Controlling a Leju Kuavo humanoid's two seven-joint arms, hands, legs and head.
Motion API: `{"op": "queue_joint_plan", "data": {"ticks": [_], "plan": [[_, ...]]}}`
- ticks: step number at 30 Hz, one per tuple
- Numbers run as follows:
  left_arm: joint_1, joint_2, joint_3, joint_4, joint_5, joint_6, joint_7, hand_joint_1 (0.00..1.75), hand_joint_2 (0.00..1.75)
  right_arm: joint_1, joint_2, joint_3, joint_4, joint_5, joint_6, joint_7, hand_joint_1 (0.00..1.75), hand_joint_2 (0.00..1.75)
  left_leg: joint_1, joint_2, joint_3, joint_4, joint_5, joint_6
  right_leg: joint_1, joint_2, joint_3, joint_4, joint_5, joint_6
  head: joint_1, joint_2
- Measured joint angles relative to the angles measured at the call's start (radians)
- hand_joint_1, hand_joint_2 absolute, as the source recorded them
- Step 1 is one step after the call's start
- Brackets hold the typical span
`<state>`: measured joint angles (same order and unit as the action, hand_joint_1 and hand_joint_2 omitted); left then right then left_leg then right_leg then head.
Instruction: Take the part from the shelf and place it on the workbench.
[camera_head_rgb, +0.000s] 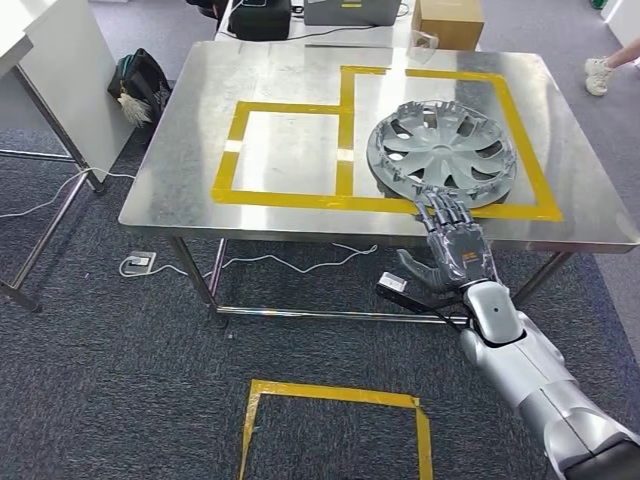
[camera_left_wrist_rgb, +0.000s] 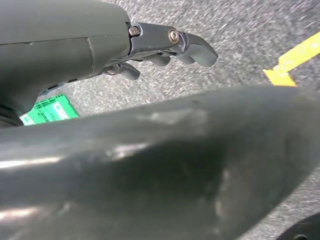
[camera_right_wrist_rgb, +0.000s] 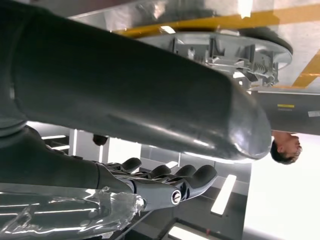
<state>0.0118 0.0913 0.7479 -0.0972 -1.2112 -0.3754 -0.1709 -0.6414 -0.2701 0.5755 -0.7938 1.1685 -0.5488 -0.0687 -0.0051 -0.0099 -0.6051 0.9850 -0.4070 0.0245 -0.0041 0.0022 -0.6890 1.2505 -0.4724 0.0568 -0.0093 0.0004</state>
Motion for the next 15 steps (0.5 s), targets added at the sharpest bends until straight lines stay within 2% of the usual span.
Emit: {"op": "queue_joint_plan", "data": {"ticks": [1, 2, 3, 4, 5, 6, 7, 8, 9, 11, 12, 13, 14, 15], "plan": [[0.0, 0.0, 0.002, 0.0, 0.0, 0.0, 0.0, 0.0, 0.0, -0.002, 0.0, 0.0, -0.001, 0.0, 0.0, 0.0, 0.0, 0.0, -0.002, 0.0, -0.01, 0.001, 0.009, -0.001, 0.005, 0.001, 0.058, -0.07, 0.006, -0.01, 0.0, 0.0], [-0.001, -0.001, 0.004, 0.0, 0.0, 0.0, 0.0, 0.0, 0.0, -0.006, 0.0, -0.001, -0.003, 0.0, 0.0, 0.0, 0.0, 0.0, -0.004, 0.0, -0.017, 0.002, 0.017, -0.004, 0.009, 0.001, 0.116, -0.148, -0.001, -0.017, -0.001, 0.0], [-0.001, -0.001, 0.006, 0.0, 0.0, 0.0, 0.0, 0.0, 0.0, -0.009, 0.0, -0.001, -0.004, 0.0, -0.001, 0.0, 0.0, 0.0, -0.004, 0.0, -0.021, 0.001, 0.026, -0.008, 0.013, 0.002, 0.158, -0.208, -0.011, -0.022, -0.001, 0.0], [-0.001, -0.001, 0.007, 0.0, 0.001, 0.0, 0.0, 0.0, 0.0, -0.012, 0.0, -0.001, -0.006, 0.001, -0.001, -0.001, 0.0, 0.0, -0.003, 0.0, -0.024, 0.001, 0.034, -0.013, 0.017, 0.002, 0.179, -0.246, -0.023, -0.025, -0.001, 0.0], [-0.001, -0.001, 0.008, 0.001, 0.001, 0.001, 0.0, 0.0, 0.0, -0.013, 0.0, -0.001, -0.008, 0.001, -0.001, -0.001, 0.0, 0.0, -0.002, 0.0, -0.027, 0.0, 0.042, -0.019, 0.019, 0.002, 0.184, -0.262, -0.023, -0.028, -0.001, 0.0], [-0.001, -0.001, 0.008, 0.002, 0.001, 0.001, 0.0, 0.0, 0.0, -0.014, 0.0, 0.0, -0.008, 0.001, -0.001, -0.002, 0.0, 0.0, 0.0, 0.0, -0.029, -0.001, 0.047, -0.025, 0.019, 0.001, 0.176, -0.263, -0.015, -0.032, 0.0, 0.0], [0.0, -0.001, 0.009, 0.003, 0.002, 0.001, 0.0, 0.0, 0.0, -0.014, 0.0, 0.0, -0.008, 0.001, -0.001, -0.003, 0.0, 0.0, 0.001, 0.0, -0.035, 0.005, 0.038, -0.032, 0.017, -0.001, 0.17, -0.267, -0.005, -0.039, 0.001, 0.0], [0.001, -0.001, 0.01, 0.004, 0.002, 0.001, 0.0, 0.0, 0.0, -0.015, 0.0, 0.001, -0.008, 0.001, -0.001, -0.003, 0.0, 0.0, 0.002, -0.001, -0.044, 0.023, 0.011, -0.038, 0.015, -0.003, 0.164, -0.27, 0.007, -0.045, -0.001, 0.0], [0.001, -0.001, 0.011, 0.005, 0.002, 0.002, 0.0, 0.0, 0.0, -0.015, 0.0, 0.002, -0.008, 0.002, -0.001, -0.004, 0.0, 0.0, 0.003, -0.001, -0.06, 0.063, -0.033, -0.044, 0.012, -0.005, 0.154, -0.273, 0.021, -0.05, -0.003, 0.0], [0.001, 0.0, 0.012, 0.006, 0.003, 0.003, 0.0, 0.0, 0.0, -0.014, 0.0, 0.002, -0.008, 0.002, -0.001, -0.004, 0.0, 0.0, 0.008, 0.0, -0.097, 0.19, -0.13, -0.055, 0.011, -0.006, 0.124, -0.271, 0.047, -0.052, -0.007, 0.0], [0.001, 0.0, 0.012, 0.006, 0.003, 0.004, 0.0, 0.0, 0.0, -0.012, 0.0, 0.002, -0.008, 0.002, -0.001, -0.004, 0.0, 0.0, 0.011, 0.0, -0.109, 0.251, -0.153, -0.06, 0.011, -0.006, 0.108, -0.271, 0.059, -0.051, -0.007, 0.0], [0.001, 0.0, 0.013, 0.006, 0.003, 0.004, 0.0, 0.0, 0.0, -0.01, 0.0, 0.002, -0.008, 0.002, -0.001, -0.004, 0.0, 0.0, 0.014, 0.0, -0.109, 0.286, -0.151, -0.063, 0.01, -0.007, 0.091, -0.269, 0.071, -0.049, -0.007, 0.0], [0.0, 0.001, 0.013, 0.006, 0.003, 0.004, 0.0, 0.0, 0.0, -0.009, 0.0, 0.002, -0.008, 0.003, -0.001, -0.004, 0.0, 0.0, 0.017, 0.0, -0.092, 0.289, -0.128, -0.066, 0.009, -0.007, 0.075, -0.268, 0.083, -0.047, -0.007, 0.0], [-0.001, 0.001, 0.013, 0.006, 0.003, 0.005, 0.0, 0.0, 0.0, -0.008, 0.0, 0.002, -0.008, 0.004, -0.001, -0.004, 0.0, 0.0, 0.019, 0.0, -0.059, 0.258, -0.098, -0.07, 0.007, -0.007, 0.06, -0.265, 0.094, -0.042, -0.007, 0.0]]}}
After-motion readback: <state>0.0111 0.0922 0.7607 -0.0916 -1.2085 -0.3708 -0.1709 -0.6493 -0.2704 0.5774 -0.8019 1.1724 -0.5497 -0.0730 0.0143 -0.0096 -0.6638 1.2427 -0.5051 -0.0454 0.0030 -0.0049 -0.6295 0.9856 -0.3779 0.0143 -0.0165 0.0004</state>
